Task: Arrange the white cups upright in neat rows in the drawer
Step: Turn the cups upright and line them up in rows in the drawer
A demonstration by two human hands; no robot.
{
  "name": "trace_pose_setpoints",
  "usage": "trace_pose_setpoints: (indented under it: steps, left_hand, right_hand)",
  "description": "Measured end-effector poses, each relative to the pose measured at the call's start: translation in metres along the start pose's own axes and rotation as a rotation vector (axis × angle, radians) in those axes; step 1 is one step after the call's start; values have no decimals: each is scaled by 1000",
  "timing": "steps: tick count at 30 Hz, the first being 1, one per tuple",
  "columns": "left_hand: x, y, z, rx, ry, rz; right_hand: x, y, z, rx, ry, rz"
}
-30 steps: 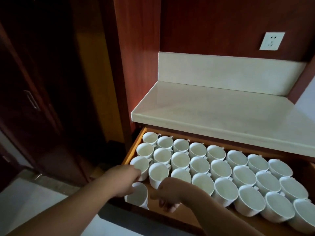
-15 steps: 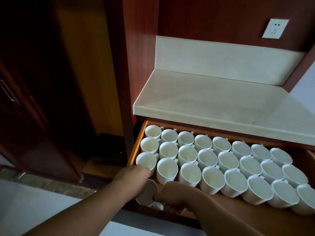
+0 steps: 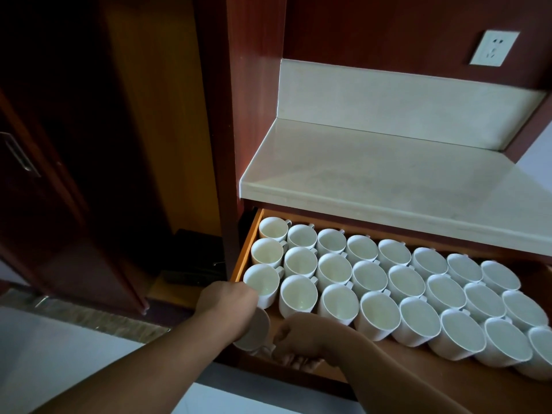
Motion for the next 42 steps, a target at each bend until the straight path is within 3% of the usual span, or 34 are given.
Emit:
trace_pose_setpoints:
  steps: [3,5,8,11,14,20,29,42]
  left_hand:
    - [7,6,-1,-70,56,86]
    - [11,10,0,-229,213,158]
    - [7,17,1,-438,415,55]
    - [2,15,4,-476,378,8]
    - [1,11,8,-499,306,79]
    - [-5,7,11,-436,307,183]
    - [-3,3,10,-298,310,174]
    - [0,2,8,-259,311,142]
  right_hand:
    - [3,0,1,25,-43,44]
    - [5,1,0,35,-77,85]
    - [14,4,2,30,-91,217]
    - [18,6,7,36,-152,319]
    - [18,7,12,42,-195,334]
    - [17,16,6,76,-365,348]
    - [2,12,-8,68,-292,191]
    - [11,25,-9,107,-145,210]
Point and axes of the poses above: each hand's wrist, its own y-axis away from the middle knuckle, its own x-axis out of the back of the hand, z = x × y, the point moved 6 cm from there along -y, towards the middle knuckle, and after that the axes turned 13 degrees about x, right-handed, at the moved point
